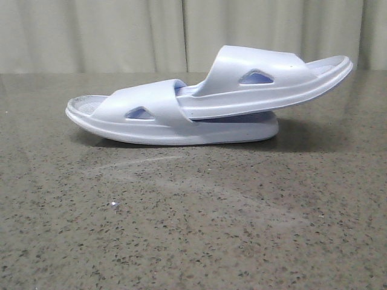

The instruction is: Insert blue slippers together front up

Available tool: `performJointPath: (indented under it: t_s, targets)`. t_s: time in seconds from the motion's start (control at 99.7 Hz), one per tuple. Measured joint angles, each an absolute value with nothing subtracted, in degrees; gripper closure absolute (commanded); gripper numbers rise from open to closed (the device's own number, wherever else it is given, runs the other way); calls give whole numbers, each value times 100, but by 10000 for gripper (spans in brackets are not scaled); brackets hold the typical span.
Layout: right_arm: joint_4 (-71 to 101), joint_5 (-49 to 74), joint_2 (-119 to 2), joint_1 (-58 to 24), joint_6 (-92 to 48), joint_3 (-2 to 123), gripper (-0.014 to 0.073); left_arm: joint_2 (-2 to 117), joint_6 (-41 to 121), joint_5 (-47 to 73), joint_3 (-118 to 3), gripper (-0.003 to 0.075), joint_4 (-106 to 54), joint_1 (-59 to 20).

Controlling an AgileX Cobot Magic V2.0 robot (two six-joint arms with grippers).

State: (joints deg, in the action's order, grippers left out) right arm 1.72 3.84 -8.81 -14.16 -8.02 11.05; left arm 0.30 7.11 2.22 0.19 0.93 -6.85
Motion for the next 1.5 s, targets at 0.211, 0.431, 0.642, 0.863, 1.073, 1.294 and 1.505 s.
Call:
performJointPath:
  t_s: [0.211, 0.431, 0.642, 0.863, 1.073, 1.294, 1.505]
  targets:
    - [162, 54, -451, -1401, -802, 432, 701, 30, 711, 222, 19, 704, 93, -685]
    - [128, 0, -274, -993, -573, 41, 701, 30, 711, 222, 19, 704, 93, -685]
    - [128, -223, -269, -612, -477, -55, 701, 30, 711, 222, 19, 704, 93, -685]
    - [0, -234, -260, -576, -287, -55, 701, 30, 711, 222, 19, 704, 93, -685]
    - [-66, -234, -260, -576, -270, -55, 701, 30, 711, 222, 19, 704, 93, -685]
    - [-77, -234, -260, -576, -261, -55, 701, 30, 711, 222, 19, 704, 93, -685]
    - [-77, -234, -260, -576, -245, -55, 701, 30, 711, 222, 19, 704, 93, -685]
